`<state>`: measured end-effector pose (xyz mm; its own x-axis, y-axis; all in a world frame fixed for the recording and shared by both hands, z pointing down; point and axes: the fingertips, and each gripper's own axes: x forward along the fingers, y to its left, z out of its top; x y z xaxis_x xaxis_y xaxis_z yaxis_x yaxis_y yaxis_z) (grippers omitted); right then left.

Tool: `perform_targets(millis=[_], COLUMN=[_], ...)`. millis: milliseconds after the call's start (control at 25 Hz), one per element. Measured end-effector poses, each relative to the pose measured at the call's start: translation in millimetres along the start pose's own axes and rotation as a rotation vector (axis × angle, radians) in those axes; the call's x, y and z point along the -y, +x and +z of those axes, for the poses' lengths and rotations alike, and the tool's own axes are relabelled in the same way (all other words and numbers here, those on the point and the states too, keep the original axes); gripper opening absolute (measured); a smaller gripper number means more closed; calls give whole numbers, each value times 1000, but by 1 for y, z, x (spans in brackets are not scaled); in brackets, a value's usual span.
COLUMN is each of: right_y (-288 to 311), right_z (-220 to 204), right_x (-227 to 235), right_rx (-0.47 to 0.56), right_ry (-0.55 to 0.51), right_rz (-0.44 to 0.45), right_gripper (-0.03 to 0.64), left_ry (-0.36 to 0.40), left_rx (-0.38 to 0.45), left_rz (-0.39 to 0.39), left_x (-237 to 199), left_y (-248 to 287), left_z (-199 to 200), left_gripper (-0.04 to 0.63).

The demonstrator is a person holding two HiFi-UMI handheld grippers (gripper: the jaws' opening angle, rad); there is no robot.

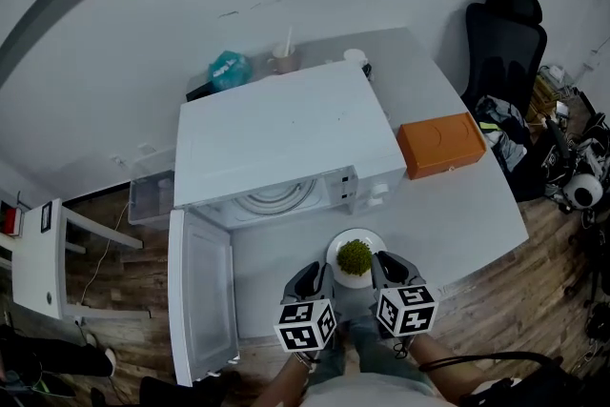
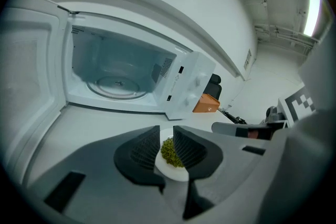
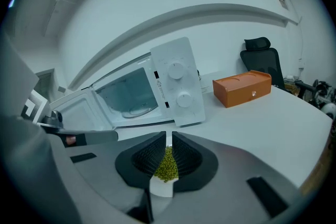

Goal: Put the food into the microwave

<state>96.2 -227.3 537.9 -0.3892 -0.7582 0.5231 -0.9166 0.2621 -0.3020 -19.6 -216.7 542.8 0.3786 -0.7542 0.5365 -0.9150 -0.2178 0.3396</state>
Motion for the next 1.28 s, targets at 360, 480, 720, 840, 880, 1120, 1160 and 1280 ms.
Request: perform_targets(millis=[360,480,720,840,880,1120,1160,1280], right_y=[26,33,44,47,48,52,52,55], right_z=[-28,-34,-45,-50,-51,-56,-55,-55], right_x=[33,48,65,67,68,71,71,71], right_rx=[-60,-75,-117,-136,-144,-168,-170,-179], right_ry=[24,39,56,56,58,57,55,51], right_rz=[-39,-59,-78,-75,-74,-72,-73,-69], right_gripper=[58,58,58,58,58,58,58,58], left_ry=[-21,-38,-74,-104,-115,-147,-148,-153], left_rx=[-80,-95,-133,-150,-156,-173,-174,-177], left_rz=[59,85,115,114,114,115,116,120], left_x=[-14,-20,-28,-28,-28,-24,-24,-24], left_y=[30,37,46,50,51,58,59,60], left_z=[-32,-39,-55,-61,-63,-69,-69,-70], left_gripper=[72,72,72,72,72,72,72,72])
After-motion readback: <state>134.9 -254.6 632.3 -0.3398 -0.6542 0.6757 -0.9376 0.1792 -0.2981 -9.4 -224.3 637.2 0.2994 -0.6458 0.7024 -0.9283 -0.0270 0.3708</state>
